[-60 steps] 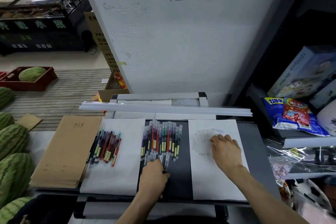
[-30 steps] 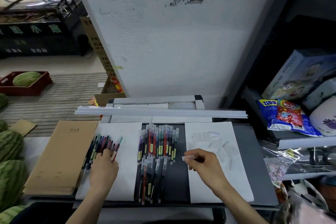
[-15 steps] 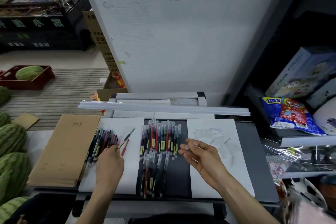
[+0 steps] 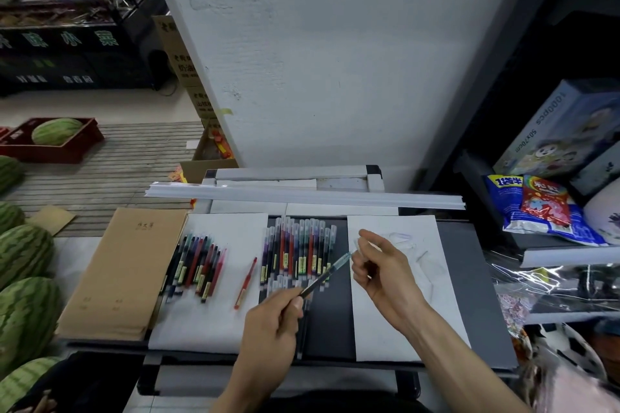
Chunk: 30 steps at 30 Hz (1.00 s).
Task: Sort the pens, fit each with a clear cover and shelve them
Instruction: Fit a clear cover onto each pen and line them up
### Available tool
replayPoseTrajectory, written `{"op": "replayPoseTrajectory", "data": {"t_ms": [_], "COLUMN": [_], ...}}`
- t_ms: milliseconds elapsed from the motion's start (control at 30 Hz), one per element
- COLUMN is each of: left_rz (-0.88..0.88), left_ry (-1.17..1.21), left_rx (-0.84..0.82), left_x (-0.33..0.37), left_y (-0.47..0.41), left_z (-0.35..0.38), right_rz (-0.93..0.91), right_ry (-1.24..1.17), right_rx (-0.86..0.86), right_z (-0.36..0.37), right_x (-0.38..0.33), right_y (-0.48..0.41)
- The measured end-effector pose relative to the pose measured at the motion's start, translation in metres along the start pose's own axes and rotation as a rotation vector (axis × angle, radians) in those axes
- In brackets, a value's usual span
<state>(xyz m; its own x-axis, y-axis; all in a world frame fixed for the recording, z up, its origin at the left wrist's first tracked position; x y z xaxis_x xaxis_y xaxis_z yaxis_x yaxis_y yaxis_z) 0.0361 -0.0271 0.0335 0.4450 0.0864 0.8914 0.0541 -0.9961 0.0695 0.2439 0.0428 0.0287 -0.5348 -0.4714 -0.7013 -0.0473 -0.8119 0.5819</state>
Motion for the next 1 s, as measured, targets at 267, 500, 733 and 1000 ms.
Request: {"op": "replayPoseTrajectory", "data": {"t_ms": [267,500,733,1000], "left_rz": [-0.085,-0.085,-0.077,-0.073], "left_ry": [0.047,0.040,-0.004,-0.003], "left_rx": [0.002,0.023,0.016,0.022], "left_x": [-0.006,-0.009,-0.014,-0.012], "left_y": [0.008,0.008,0.008,0.007], "left_z": [0.003,0.004,0.006,0.008], "right_rz": [-0.004,-0.021,-0.063,-0.118], "right_ry": [-0.036,0.043,0.183,0.252], "right_rx": [-0.075,-0.180,-0.196,-0.179], "right_z": [-0.005,0.004,0.008,0.007], "right_x": [-0.009,-0.015,-0.014,-0.012], "right_y": [0.003,0.008,0.011,0.007]}}
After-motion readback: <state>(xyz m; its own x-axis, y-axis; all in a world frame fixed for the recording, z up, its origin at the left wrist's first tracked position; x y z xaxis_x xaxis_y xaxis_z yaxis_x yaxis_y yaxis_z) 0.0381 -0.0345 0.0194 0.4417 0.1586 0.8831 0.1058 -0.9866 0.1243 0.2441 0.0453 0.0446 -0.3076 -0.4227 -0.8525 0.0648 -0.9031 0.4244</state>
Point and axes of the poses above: each hand's wrist, its own y-axis away from the middle knuckle, its own z-axis out of the palm, x = y × z, the point moved 4 cm from there along -y, towards the middle knuckle, and after that the axes turned 3 degrees about x, right-handed, at the moved point
